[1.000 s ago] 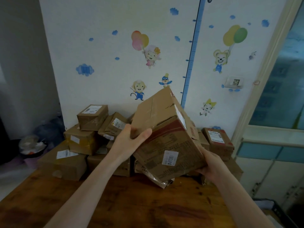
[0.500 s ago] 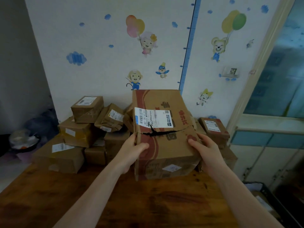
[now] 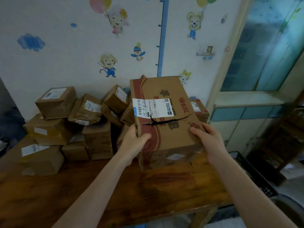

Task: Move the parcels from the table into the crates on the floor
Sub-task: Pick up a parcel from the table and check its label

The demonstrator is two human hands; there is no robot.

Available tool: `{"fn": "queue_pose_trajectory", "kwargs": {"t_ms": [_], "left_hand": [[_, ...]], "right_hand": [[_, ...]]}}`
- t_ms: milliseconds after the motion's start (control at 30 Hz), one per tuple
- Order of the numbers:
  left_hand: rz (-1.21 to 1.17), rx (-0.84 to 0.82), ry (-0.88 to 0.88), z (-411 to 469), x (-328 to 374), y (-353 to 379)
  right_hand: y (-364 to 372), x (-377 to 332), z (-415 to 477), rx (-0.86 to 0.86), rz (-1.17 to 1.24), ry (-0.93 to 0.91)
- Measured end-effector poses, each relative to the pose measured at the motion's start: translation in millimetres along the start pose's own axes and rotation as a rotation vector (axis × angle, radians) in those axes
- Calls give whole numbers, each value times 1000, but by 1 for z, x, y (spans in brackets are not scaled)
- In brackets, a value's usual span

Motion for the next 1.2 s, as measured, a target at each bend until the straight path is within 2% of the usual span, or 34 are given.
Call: {"fn": "queue_pose_trajectory", "kwargs": {"t_ms": [267, 533, 833, 1200], "left_hand": [[47, -49, 36, 12, 11, 81], [25, -94, 74, 25, 30, 215], [16, -195, -8, 53, 21, 367], [21, -332, -99, 144, 11, 503]], "right_hand": [[-76, 12, 24, 83, 27, 60], [-200, 18, 74, 126, 26, 61], [-338, 45, 120, 232, -18, 127], [-433, 95, 211, 349, 11, 226]]}}
Point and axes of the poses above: each hand's wrist, its own z-axis towards the middle knuckle, its own y-axis out of the palm, x = y × z, the point moved 4 cm from there along z, towards the middle knuckle, and after that the axes turned 6 degrees about -y, right-handed, at the moved point
